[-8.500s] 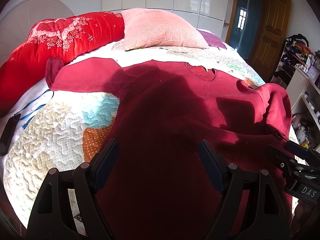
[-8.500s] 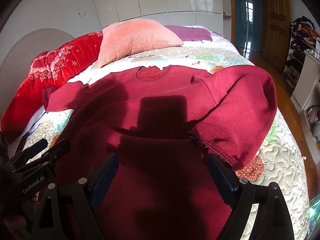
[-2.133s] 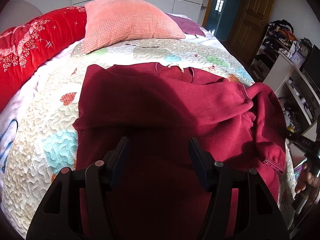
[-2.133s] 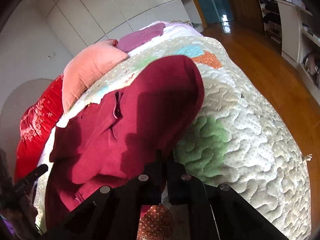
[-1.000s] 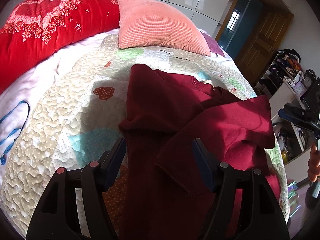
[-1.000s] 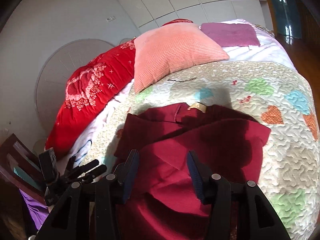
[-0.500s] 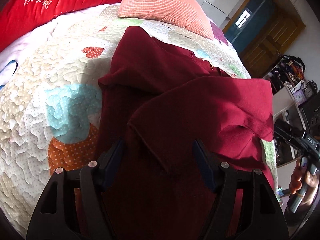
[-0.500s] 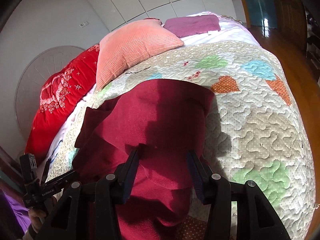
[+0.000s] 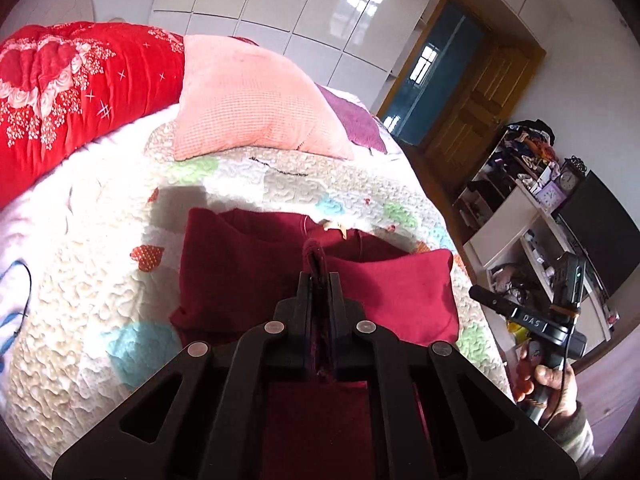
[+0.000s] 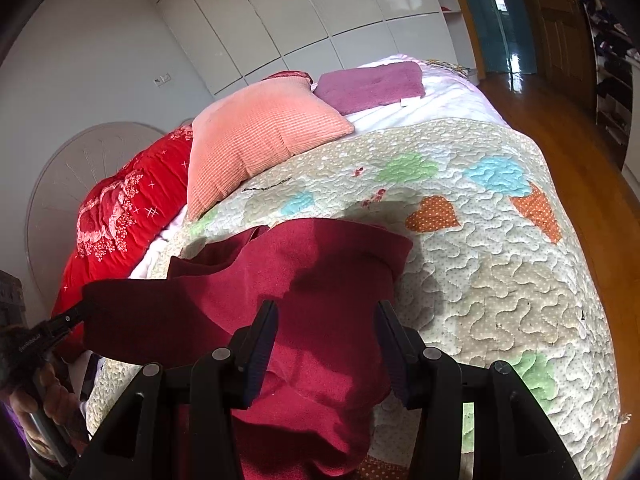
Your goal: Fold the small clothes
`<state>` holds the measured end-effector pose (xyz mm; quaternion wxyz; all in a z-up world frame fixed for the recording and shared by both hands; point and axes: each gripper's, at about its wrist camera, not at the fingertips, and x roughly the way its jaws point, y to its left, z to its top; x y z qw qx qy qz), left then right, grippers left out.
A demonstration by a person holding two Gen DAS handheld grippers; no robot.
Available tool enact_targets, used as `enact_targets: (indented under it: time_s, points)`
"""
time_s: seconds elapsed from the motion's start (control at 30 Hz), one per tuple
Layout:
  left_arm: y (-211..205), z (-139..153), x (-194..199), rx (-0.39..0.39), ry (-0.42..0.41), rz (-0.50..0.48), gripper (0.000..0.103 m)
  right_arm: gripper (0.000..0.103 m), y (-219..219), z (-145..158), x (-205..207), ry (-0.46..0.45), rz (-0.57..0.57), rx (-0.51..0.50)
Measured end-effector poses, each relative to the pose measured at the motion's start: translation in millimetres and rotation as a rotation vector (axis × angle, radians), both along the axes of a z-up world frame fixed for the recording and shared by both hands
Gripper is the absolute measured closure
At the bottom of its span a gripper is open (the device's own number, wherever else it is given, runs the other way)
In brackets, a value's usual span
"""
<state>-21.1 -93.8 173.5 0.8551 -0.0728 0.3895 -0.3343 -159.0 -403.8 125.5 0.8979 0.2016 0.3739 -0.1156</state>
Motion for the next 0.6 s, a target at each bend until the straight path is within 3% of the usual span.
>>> enact_targets:
  time_s: [0.17, 0.3, 0.4, 0.47, 0.6]
  points:
    - [18.9, 8.3, 22.6, 0.050, -0.039, 0.056, 0.098, 0.055, -17.6, -22.5, 38.0, 0.105, -0.026, -0.083]
    - [17.6, -26.6, 49.8, 0.146, 0.005, 0.112, 0.098, 0.057, -34.6, -58.7, 77.5, 0.187, -0.059, -0.113]
    - [10.7, -67.3, 66.2, 0.191, 0.088, 0.129, 0.098, 0.056, -45.2, -81.5, 96.3, 0.203, -0.072, -0.078]
    - [7.2, -87.5, 71.4, 0.217, 0.113, 0.144, 0.098, 0.057, -47.8, -76.5, 94.0, 0.181, -0.071, -0.072]
    - [15.4, -104.7, 80.3, 0.206, 0.142, 0.176, 0.098, 0.055, -54.5, -56.3, 58.1, 0.151, -0.066, 0.046]
